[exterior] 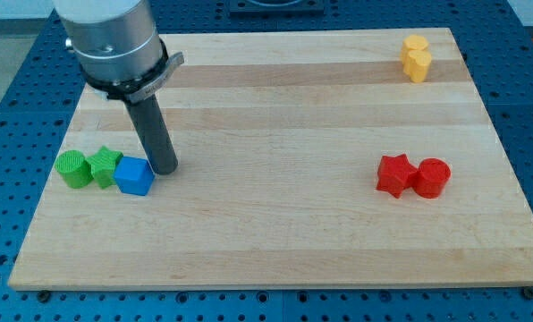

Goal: Move the blue cube into the blue triangle

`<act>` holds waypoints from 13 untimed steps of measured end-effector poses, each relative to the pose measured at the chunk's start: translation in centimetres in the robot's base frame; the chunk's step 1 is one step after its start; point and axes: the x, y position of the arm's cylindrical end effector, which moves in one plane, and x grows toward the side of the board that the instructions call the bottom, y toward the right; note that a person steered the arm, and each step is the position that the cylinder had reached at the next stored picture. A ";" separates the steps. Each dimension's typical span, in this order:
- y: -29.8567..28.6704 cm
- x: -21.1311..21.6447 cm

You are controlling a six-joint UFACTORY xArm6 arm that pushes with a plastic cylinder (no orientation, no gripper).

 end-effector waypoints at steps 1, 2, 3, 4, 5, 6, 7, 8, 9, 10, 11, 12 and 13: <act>1.9 3.3; 3.8 6.2; 3.4 9.5; -1.0 10.7; -2.9 10.5; -2.8 7.9; -2.8 2.6; -2.8 1.6; -2.8 -2.8; -2.8 -4.4; -2.8 -7.5; -2.8 -7.5; -2.8 -9.5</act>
